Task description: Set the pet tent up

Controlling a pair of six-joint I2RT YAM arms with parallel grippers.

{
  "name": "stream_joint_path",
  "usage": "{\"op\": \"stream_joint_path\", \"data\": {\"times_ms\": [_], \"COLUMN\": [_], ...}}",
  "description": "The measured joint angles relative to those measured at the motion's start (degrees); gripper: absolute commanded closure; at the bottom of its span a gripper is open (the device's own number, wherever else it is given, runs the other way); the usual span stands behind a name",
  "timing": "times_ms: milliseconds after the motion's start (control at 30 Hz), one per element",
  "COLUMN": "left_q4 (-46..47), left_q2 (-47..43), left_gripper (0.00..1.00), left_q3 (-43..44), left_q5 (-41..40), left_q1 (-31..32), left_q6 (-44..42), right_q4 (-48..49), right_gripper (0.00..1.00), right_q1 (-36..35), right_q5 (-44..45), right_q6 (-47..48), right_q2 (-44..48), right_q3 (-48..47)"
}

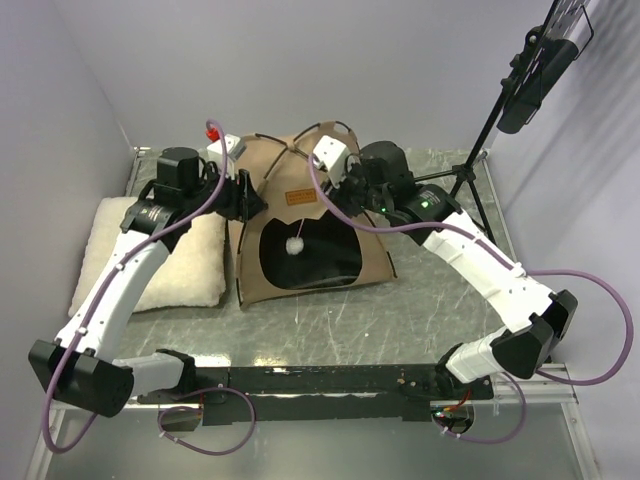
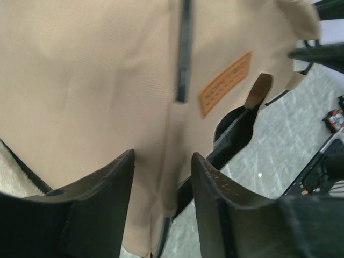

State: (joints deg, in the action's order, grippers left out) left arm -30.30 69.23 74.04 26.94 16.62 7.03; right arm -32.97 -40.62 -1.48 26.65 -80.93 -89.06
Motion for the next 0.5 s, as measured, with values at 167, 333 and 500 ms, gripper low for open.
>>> {"op": "stream_joint_path", "data": {"times_ms": [167, 333, 500], "left_q4": [-1.75, -1.79, -1.88], "left_q2": [1.14, 1.05, 2.14], "left_gripper": [0.74, 0.73, 0.88], "left_q3": [0.00, 0.00, 0.00], "left_q5": [-1.36, -1.18, 0.22], "left_q1": [0.22, 0.35, 0.35], "left_q6": [-1.25, -1.84, -1.81], "right_q4": [-6.58, -13.51, -16.41], "right_gripper": [0.49, 0.58, 1.00], "right_q1": [4.92, 11.26, 12.13], "right_q5": [-6.01, -12.85, -18.21], "right_q6": [-2.34, -4.76, -6.29], "right_q2": [-0.52, -3.67, -5.31], "right_q3": [-0.26, -1.60, -1.62]}}
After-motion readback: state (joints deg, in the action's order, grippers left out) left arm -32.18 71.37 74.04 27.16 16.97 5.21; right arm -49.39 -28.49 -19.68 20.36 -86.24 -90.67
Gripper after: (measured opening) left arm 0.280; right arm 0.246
